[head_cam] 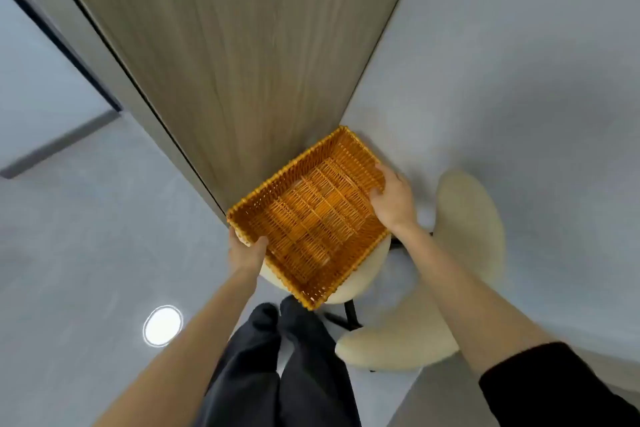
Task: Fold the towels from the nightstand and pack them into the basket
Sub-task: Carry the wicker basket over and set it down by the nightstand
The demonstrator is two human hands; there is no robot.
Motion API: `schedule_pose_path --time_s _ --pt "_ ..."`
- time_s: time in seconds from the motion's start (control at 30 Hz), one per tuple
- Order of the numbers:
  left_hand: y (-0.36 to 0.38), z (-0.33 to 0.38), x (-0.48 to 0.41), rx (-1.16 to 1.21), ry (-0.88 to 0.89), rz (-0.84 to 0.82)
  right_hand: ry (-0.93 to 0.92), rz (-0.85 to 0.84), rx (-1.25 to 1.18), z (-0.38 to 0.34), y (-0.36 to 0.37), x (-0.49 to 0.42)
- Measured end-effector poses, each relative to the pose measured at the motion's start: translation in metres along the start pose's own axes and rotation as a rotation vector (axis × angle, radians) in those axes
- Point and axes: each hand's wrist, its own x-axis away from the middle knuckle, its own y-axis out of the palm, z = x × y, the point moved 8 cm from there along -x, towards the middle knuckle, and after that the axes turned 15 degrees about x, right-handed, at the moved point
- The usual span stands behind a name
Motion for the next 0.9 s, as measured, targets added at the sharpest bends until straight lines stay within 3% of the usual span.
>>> schedule_pose_path --time_s 0.33,0.63,0.9 --pt "0.033 -0.047 -0.050 -0.038 0.111 0.277 0.157 -0.155 0.086 0.053 0.093 -0.120" --pt "0.047 -0.065 -0.057 -0.164 0.249 0.580 -0.015 -0.041 0.222 0.086 0.130 -0.168" --pt "0.046 -0.072 -0.056 -0.281 0.225 0.649 -0.023 0.057 0.274 0.094 0.130 -0.170"
